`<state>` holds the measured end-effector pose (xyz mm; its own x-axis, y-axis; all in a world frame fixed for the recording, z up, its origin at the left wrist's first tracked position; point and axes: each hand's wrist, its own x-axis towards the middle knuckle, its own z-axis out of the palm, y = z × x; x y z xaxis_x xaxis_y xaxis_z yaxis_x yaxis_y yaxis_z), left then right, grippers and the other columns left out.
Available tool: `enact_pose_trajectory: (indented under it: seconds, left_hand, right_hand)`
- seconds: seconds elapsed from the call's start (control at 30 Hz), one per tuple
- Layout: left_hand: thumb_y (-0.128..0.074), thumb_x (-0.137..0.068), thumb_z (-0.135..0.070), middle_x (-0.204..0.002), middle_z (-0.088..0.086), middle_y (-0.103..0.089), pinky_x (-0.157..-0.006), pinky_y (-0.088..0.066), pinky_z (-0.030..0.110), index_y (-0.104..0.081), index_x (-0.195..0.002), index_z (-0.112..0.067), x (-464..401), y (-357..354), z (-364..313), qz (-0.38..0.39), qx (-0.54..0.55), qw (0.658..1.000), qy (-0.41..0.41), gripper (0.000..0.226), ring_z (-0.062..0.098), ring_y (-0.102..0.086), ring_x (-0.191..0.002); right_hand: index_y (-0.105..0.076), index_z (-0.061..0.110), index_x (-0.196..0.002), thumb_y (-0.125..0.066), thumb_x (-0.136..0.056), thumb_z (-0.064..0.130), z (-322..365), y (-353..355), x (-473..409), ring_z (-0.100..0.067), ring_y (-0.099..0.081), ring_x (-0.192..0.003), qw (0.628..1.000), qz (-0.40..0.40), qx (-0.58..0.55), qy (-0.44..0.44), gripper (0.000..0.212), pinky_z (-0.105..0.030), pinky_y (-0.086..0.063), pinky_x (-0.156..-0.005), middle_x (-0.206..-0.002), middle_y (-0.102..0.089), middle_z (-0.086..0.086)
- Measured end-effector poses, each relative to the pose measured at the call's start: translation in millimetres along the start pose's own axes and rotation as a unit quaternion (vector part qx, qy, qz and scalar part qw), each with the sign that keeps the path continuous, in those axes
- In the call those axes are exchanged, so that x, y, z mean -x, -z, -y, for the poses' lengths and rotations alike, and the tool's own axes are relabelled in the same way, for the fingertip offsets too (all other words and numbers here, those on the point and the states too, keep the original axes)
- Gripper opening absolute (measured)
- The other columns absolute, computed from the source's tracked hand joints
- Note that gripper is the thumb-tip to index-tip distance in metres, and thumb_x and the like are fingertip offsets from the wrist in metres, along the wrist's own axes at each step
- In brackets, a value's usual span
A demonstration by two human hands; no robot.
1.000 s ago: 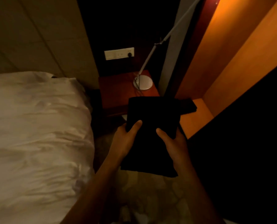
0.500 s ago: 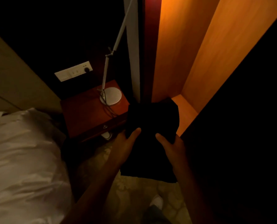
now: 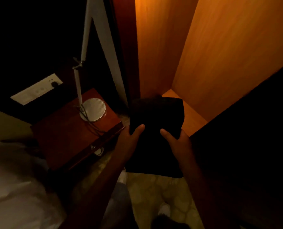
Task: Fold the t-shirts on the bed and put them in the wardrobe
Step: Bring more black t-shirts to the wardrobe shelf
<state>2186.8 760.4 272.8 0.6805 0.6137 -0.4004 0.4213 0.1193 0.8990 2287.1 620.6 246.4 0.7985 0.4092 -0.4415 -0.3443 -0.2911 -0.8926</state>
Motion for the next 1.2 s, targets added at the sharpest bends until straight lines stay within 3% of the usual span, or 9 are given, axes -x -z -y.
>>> enact_pose_trajectory:
  seconds: [0.13, 0.23, 0.4, 0.5, 0.63, 0.77, 0.87, 1.1, 1.2]
  left_hand:
    - [-0.061, -0.084, -0.053, -0.105, -0.003, -0.072, -0.086, -0.054, 0.034, -0.066, -0.115, -0.023, -59.0, 12.3, 0.0, 0.056, -0.016, 0.998, 0.003, 0.044, 0.009, -0.07, -0.096]
    - [-0.063, -0.089, -0.044, -0.102, -0.008, -0.072, -0.089, -0.052, 0.031, -0.067, -0.107, -0.026, -99.3, 17.4, 2.5, 0.076, -0.049, 0.996, -0.011, 0.025, 0.009, -0.068, -0.101]
    - [-0.062, -0.089, -0.041, -0.104, -0.009, -0.072, -0.091, -0.05, 0.031, -0.068, -0.1, -0.032, -153.5, 5.3, 19.7, 0.108, -0.065, 0.992, -0.009, 0.016, 0.004, -0.066, -0.101]
    - [-0.06, -0.096, -0.033, -0.108, -0.01, -0.07, -0.098, -0.05, 0.037, -0.066, -0.106, -0.031, -179.7, -9.4, 42.5, 0.109, -0.074, 0.991, 0.001, 0.012, 0.007, -0.065, -0.105]
    - [-0.061, -0.089, -0.043, -0.111, -0.006, -0.072, -0.097, -0.052, 0.038, -0.068, -0.112, -0.027, -209.2, -31.7, 78.6, 0.111, -0.053, 0.992, 0.029, 0.029, 0.008, -0.067, -0.104]
    - [-0.058, -0.097, -0.03, -0.109, -0.007, -0.071, -0.094, -0.053, 0.031, -0.066, -0.109, -0.029, -246.9, -55.5, 130.5, 0.105, -0.034, 0.993, 0.049, 0.015, 0.007, -0.067, -0.102]
    - [-0.058, -0.097, -0.03, -0.108, -0.007, -0.072, -0.091, -0.053, 0.029, -0.066, -0.113, -0.026, -284.2, -70.1, 177.9, 0.108, -0.031, 0.992, 0.06, 0.018, 0.007, -0.068, -0.101]
    - [-0.063, -0.089, -0.041, -0.108, -0.003, -0.073, -0.097, -0.052, 0.046, -0.07, -0.107, -0.027, -390.9, -94.1, 311.3, 0.105, -0.029, 0.992, 0.07, 0.024, 0.013, -0.069, -0.101]
    - [-0.062, -0.093, -0.035, -0.106, -0.002, -0.073, -0.097, -0.053, 0.045, -0.07, -0.105, -0.026, -432.1, -104.7, 363.0, 0.101, -0.021, 0.993, 0.059, 0.016, 0.014, -0.07, -0.1]
  right_hand:
    - [-0.064, 0.022, -0.111, -0.081, -0.073, 0.043, 3.3, -23.2, -30.8, -0.018, -0.067, -0.103, 0.996, -0.091, -0.009, -0.023, 0.047, -0.048, -0.054, -0.093, -0.11, -0.07, 0.003]
    - [-0.067, 0.02, -0.114, -0.076, -0.055, 0.059, -0.1, -41.2, -53.8, -0.013, -0.068, -0.102, 0.989, -0.141, -0.018, -0.04, 0.071, -0.045, -0.055, -0.093, -0.109, -0.072, 0.004]
    - [-0.065, 0.018, -0.117, -0.079, -0.063, 0.051, -24.5, -52.9, -98.3, -0.013, -0.066, -0.106, 0.979, -0.196, -0.025, -0.052, 0.065, -0.042, -0.053, -0.096, -0.114, -0.07, 0.002]
    - [-0.063, 0.017, -0.121, -0.077, -0.061, 0.057, -45.0, -47.7, -126.5, -0.016, -0.064, -0.111, 0.978, -0.2, 0.0, -0.066, 0.074, -0.042, -0.051, -0.099, -0.119, -0.068, 0.0]
    - [-0.063, 0.018, -0.121, -0.069, -0.05, 0.068, -80.2, -39.6, -166.4, -0.017, -0.064, -0.111, 0.979, -0.187, 0.018, -0.077, 0.087, -0.042, -0.051, -0.098, -0.12, -0.067, 0.0]
    - [-0.06, 0.019, -0.126, -0.071, -0.047, 0.071, -133.2, -38.0, -213.1, -0.019, -0.062, -0.114, 0.98, -0.17, 0.022, -0.097, 0.096, -0.044, -0.051, -0.099, -0.124, -0.065, 0.0]
    - [-0.061, 0.021, -0.125, -0.071, -0.047, 0.07, -183.1, -41.0, -255.2, -0.017, -0.064, -0.111, 0.98, -0.167, 0.024, -0.108, 0.092, -0.044, -0.052, -0.097, -0.12, -0.067, 0.002]
    - [-0.063, 0.022, -0.123, -0.073, -0.048, 0.066, -311.9, -70.3, -358.8, -0.015, -0.065, -0.107, 0.979, -0.176, -0.002, -0.099, 0.087, -0.043, -0.054, -0.095, -0.117, -0.068, 0.004]
    - [-0.062, 0.022, -0.126, -0.081, -0.066, 0.05, -358.6, -80.4, -398.7, -0.014, -0.064, -0.108, 0.979, -0.179, -0.016, -0.096, 0.068, -0.035, -0.053, -0.095, -0.12, -0.066, 0.004]
